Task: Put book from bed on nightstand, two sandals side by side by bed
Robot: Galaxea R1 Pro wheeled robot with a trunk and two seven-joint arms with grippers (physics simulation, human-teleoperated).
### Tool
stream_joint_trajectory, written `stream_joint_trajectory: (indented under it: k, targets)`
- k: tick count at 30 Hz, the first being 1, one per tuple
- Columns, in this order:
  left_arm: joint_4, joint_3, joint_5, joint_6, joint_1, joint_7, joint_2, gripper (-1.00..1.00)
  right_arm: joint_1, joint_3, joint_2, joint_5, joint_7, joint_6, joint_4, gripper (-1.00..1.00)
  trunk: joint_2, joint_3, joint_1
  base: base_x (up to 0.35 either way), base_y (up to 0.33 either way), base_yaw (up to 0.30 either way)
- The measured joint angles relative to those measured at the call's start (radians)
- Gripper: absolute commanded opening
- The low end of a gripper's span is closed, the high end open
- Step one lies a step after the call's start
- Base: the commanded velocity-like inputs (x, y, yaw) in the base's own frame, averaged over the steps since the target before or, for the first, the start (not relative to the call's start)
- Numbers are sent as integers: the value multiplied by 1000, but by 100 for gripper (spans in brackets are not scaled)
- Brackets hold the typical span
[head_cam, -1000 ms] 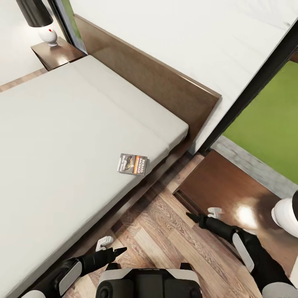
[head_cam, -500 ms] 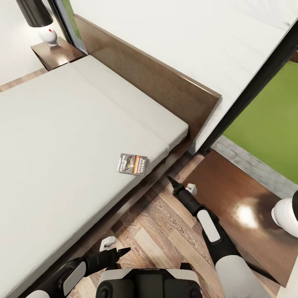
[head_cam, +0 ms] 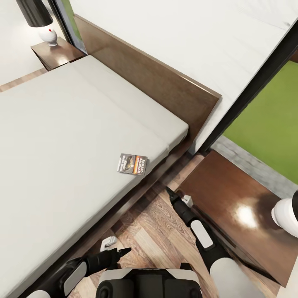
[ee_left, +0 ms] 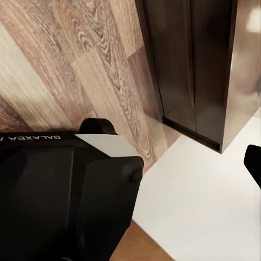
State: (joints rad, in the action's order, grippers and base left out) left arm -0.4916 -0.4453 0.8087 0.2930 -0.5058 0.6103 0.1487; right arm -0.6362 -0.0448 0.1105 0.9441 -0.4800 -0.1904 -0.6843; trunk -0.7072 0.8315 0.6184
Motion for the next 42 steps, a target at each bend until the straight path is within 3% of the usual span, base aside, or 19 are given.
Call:
stream_joint_trajectory:
  k: [3, 6, 8, 14, 42]
  targets:
    - [0, 0, 0, 0, 0, 0, -4, 100, 0, 8, 7, 0, -7, -6, 16, 100, 0, 0, 0, 0, 0, 0]
    - [0, 0, 0, 0, 0, 0, -5, 100, 0, 55, 10, 0, -13, -18, 12, 100, 0, 0, 0, 0, 0, 0]
    - [0, 0, 0, 0, 0, -1, -5, 100, 0, 108, 10, 1, -14, -20, 10, 100, 0, 0, 0, 10, 0, 0]
    - [0, 1, 0, 0, 0, -1, -10, 100, 0, 152, 10, 3, -17, -21, 7, 100, 0, 0, 0, 184, 0, 0]
    - [0, 0, 0, 0, 0, -1, -12, 100, 0, 156, 9, 8, -19, -19, -26, 100, 0, 0, 0, 19, 0, 0]
